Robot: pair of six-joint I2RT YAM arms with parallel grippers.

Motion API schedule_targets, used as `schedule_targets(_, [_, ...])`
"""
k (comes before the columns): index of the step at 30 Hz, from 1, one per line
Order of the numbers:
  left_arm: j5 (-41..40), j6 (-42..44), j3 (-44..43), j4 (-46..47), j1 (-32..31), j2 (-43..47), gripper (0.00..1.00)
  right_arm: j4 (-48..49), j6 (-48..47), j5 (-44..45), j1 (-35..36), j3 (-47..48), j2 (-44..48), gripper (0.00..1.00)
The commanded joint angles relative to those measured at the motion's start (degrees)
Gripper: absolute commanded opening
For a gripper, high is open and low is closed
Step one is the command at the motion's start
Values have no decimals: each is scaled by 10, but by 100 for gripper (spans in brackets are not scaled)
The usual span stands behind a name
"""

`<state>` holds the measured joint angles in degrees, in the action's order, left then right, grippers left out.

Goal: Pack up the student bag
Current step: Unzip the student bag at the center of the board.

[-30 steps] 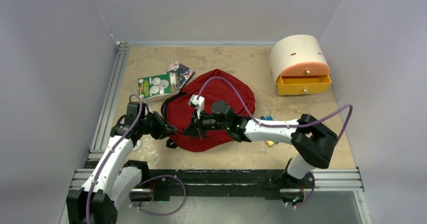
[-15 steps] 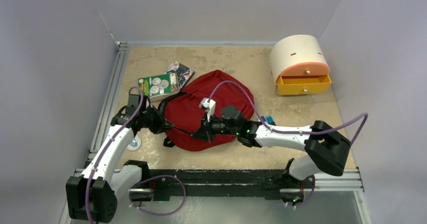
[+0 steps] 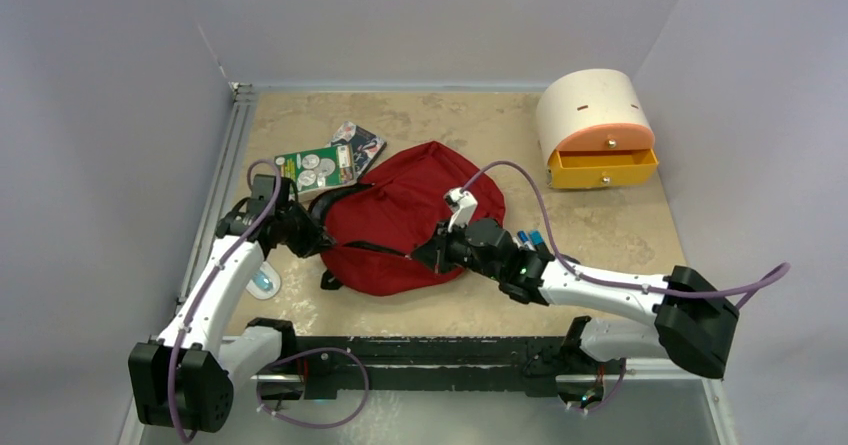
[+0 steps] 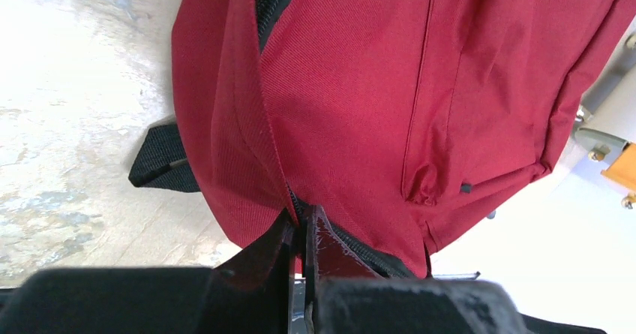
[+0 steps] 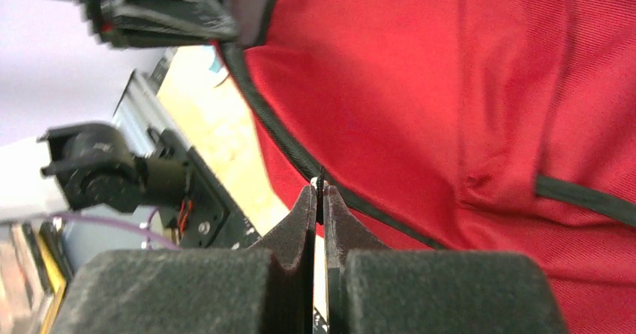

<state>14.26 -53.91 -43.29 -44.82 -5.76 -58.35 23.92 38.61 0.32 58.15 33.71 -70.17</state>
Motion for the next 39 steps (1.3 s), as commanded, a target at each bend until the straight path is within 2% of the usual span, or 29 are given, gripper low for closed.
schedule_targets(1, [-69, 15, -42, -16, 9, 3, 0, -87, 73, 108, -18, -1, 16, 0])
schedule_targets(11, [-159, 33, -100, -72, 13, 11, 0, -158, 164, 148, -70, -24, 18, 0])
schedule_targets(16, [-210, 49, -137, -97, 13, 14, 0, -186, 192, 172, -78, -23, 20, 0])
schedule_targets(22, [-232, 60, -150, -109, 12, 19, 0, -222, 238, 202, -81, -25, 32, 0])
schedule_targets(26, [-215, 72, -132, -98, 13, 32, 0, -218, 229, 207, -81, -27, 55, 0])
schedule_targets(35, [-85, 102, -69, -27, 13, 64, 0, -131, 126, 142, -81, -57, 166, 0])
schedule_targets(39, [-65, 97, -60, -23, 13, 59, 0, -139, 132, 138, -81, -62, 180, 0])
